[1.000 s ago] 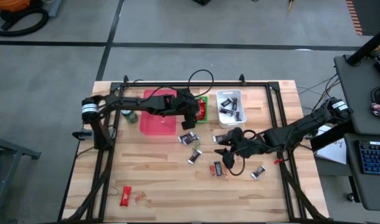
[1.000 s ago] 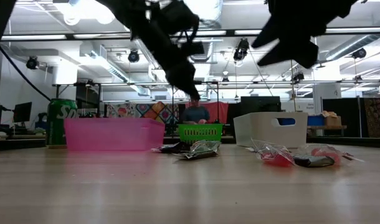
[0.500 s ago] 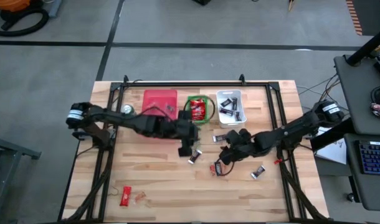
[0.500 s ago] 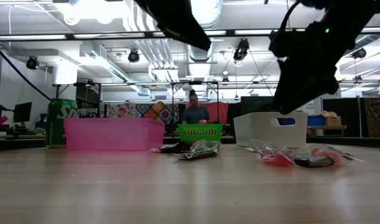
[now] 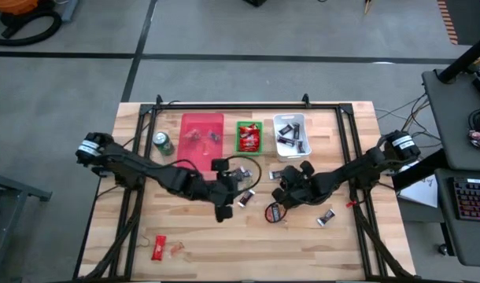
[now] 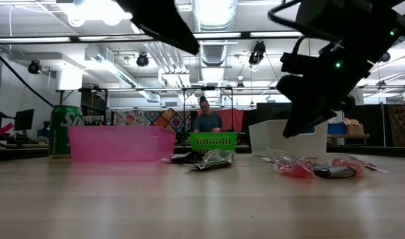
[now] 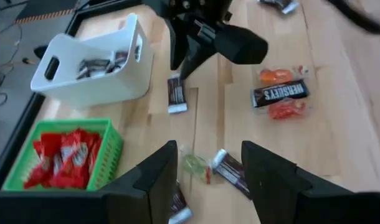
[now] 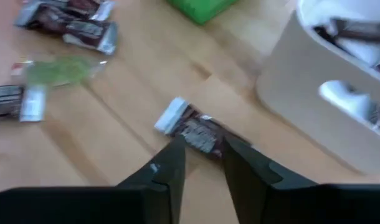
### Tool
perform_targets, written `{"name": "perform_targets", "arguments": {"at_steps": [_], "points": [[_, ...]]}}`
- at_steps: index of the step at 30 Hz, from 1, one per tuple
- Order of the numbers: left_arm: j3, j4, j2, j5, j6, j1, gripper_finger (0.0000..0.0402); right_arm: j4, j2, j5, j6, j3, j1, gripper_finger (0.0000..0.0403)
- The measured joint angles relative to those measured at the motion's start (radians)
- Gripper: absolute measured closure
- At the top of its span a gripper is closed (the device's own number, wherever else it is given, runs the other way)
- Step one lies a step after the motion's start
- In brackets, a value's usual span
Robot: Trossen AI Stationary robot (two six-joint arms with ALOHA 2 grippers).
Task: Sort candy
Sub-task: Put the brown chocolate into the white bin
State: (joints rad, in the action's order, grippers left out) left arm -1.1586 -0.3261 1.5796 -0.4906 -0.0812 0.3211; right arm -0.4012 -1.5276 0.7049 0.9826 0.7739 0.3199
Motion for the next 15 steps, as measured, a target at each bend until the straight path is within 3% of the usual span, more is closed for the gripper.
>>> {"name": "perform_targets", "arguments": {"at_steps": [4,9,15], "points": [[0.075,0.033,-0.056,-0.079,-0.094,0.036,0.0240,0.078,-0.007,0.003,-0.054,-0.028,-0.011,0.0349],[0.137,0.077,-0.124,-0.148,-0.188,0.077,0.0240,0.317,-0.003,-0.015,-0.190,-0.124,-0.037,0.0383],[0.169,0.102,-0.172,-0.216,-0.217,0.127,0.0240,0.584,0.000,-0.059,-0.354,-0.256,-0.075,0.0394]]}}
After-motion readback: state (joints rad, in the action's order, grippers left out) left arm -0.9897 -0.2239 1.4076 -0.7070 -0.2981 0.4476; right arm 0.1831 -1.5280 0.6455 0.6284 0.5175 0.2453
